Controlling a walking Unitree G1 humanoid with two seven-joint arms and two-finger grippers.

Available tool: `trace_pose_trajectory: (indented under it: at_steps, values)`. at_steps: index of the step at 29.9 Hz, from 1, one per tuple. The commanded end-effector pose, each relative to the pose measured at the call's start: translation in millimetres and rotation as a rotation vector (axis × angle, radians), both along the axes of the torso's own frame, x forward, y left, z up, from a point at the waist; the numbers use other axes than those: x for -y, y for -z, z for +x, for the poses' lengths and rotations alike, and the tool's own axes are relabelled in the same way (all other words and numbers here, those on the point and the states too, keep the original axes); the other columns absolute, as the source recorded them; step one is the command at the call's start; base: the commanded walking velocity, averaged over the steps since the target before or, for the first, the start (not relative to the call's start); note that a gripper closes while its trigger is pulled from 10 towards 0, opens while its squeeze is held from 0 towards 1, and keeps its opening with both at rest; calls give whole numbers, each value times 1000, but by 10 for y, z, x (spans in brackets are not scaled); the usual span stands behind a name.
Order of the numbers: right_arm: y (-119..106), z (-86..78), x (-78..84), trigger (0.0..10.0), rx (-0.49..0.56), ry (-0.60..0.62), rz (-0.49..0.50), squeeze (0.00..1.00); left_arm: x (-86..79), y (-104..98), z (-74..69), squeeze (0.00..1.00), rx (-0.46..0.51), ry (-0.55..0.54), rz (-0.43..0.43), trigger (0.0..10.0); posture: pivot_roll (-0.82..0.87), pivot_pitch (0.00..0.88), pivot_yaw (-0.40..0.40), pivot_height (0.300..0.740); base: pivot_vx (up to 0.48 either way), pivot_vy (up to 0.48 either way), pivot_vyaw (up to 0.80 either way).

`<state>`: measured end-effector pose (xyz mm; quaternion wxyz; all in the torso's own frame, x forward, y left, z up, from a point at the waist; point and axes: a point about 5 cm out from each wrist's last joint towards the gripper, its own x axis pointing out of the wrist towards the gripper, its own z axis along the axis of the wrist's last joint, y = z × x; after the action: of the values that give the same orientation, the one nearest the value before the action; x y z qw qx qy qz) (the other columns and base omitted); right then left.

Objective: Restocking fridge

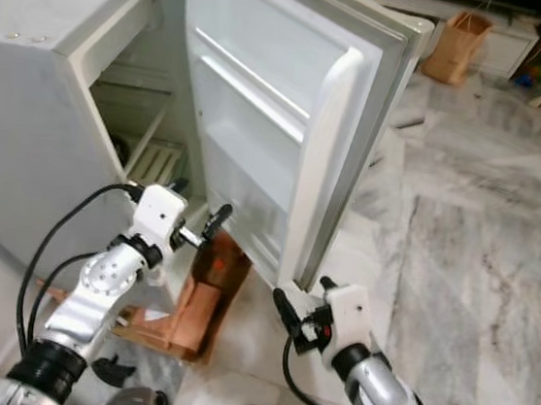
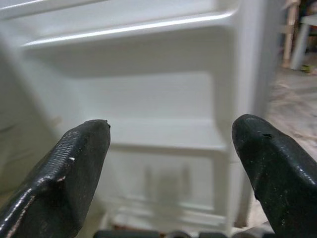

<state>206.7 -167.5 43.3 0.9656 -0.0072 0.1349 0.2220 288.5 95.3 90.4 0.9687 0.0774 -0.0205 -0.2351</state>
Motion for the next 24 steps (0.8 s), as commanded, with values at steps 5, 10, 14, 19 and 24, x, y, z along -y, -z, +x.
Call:
trace_pose_trajectory:
  at_steps: [5, 10, 14, 19, 24]
  values:
    - [153, -26, 123, 10000, -34, 38, -22, 0, 146, -14, -25, 0, -1, 43, -9, 10000, 58, 63, 6, 740, 268, -394, -774]
    - [237, -12, 160, 10000, -42, 44, -24, 0, 130, 8, -8, 0, -7, 28, 19, 10000, 59, 63, 11, 740, 378, -194, -200]
    - [286, 22, 177, 10000, -37, 43, -30, 0, 55, 49, 40, 0, -25, -31, 50, 10000, 53, 63, 15, 740, 476, 0, 0]
    - [347, 50, 176, 10000, -38, 46, -30, 0, 15, 73, 76, 0, -40, -61, 63, 10000, 52, 65, 20, 740, 480, 0, 0]
    - [465, 69, 187, 10000, -52, 53, -31, 0, 30, 105, 224, 0, -60, -109, 104, 10000, 51, 62, 21, 740, 480, 0, 0]
